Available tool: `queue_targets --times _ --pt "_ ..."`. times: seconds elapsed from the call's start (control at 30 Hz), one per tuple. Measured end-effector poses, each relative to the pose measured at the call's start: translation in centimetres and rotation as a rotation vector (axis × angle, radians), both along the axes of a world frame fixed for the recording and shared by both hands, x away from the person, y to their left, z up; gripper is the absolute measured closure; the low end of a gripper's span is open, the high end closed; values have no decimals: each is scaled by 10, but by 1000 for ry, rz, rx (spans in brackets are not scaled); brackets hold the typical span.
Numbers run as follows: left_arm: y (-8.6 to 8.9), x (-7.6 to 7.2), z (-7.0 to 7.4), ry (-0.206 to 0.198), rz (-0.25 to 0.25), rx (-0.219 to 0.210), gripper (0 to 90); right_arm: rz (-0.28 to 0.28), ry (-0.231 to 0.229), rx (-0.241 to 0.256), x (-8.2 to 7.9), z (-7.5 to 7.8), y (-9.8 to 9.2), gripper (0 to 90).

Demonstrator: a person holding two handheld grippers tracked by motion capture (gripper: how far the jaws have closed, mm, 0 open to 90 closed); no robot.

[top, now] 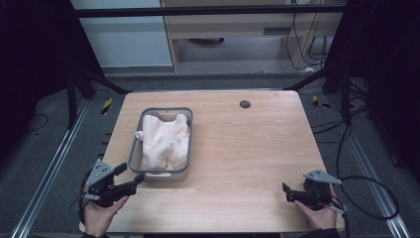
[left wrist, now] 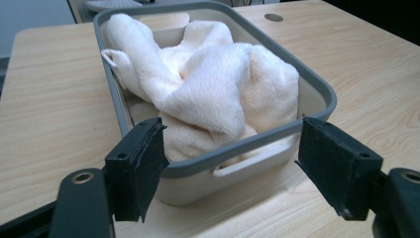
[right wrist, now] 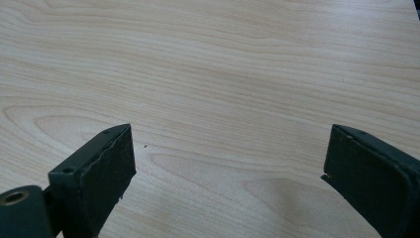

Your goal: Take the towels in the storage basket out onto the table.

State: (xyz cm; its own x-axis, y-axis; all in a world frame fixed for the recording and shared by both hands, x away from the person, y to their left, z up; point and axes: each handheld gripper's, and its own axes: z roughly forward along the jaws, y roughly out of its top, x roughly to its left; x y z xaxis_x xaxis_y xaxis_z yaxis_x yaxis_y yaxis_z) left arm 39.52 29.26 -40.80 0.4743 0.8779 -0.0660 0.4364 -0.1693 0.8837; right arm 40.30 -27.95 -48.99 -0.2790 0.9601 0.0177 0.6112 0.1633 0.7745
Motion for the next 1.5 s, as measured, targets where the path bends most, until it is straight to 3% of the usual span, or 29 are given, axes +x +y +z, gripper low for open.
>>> queue_targets --times 1.03,1.33,1.5 --pt "-9 32 23 12 -49 29 249 6 1 -11 1 -2 2 62" --pt "-12 44 36 14 -70 49 253 11 8 -10 2 -2 2 64" --pt "-15 51 43 23 -87 82 253 14 7 -17 2 -3 2 64"
